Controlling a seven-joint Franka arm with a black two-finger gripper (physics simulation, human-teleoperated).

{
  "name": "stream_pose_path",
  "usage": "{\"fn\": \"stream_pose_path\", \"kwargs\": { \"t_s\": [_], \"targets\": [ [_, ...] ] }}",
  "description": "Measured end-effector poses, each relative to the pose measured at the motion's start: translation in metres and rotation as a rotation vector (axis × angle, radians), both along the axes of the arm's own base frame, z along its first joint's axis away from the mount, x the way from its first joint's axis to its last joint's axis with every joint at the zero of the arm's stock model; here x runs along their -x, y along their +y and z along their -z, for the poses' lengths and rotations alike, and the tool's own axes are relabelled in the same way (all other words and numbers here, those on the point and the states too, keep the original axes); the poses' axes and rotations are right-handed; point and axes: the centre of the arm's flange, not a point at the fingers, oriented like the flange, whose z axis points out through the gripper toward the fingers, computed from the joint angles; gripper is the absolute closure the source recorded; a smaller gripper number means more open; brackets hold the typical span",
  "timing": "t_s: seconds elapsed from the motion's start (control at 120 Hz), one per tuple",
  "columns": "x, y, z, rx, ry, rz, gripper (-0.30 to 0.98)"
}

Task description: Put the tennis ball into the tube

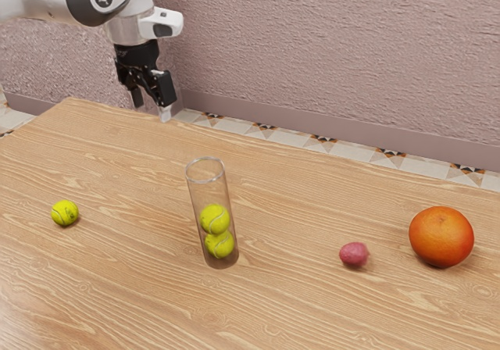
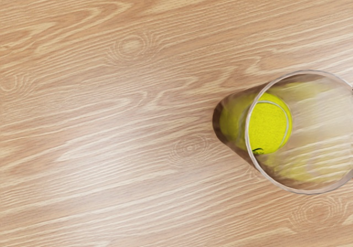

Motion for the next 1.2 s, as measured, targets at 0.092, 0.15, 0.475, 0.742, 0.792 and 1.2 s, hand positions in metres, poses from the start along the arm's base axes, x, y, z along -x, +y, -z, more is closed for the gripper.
{"fn": "stream_pose_path", "kwargs": {
  "t_s": [0.092,0.15,0.475,0.742,0.792,1.2],
  "targets": [
    [0.000,-0.003,0.000,-0.001,0.000,0.007,0.00],
    [0.000,-0.006,0.000,-0.002,0.000,0.012,0.00],
    [0.013,0.008,0.025,-0.028,0.075,-0.002,0.00],
    [0.033,0.093,0.077,-0.026,0.116,-0.087,0.00],
    [0.039,0.126,0.086,-0.030,0.116,-0.129,0.00],
    [0.065,0.282,0.174,-0.038,0.154,-0.308,0.00]
  ]
}}
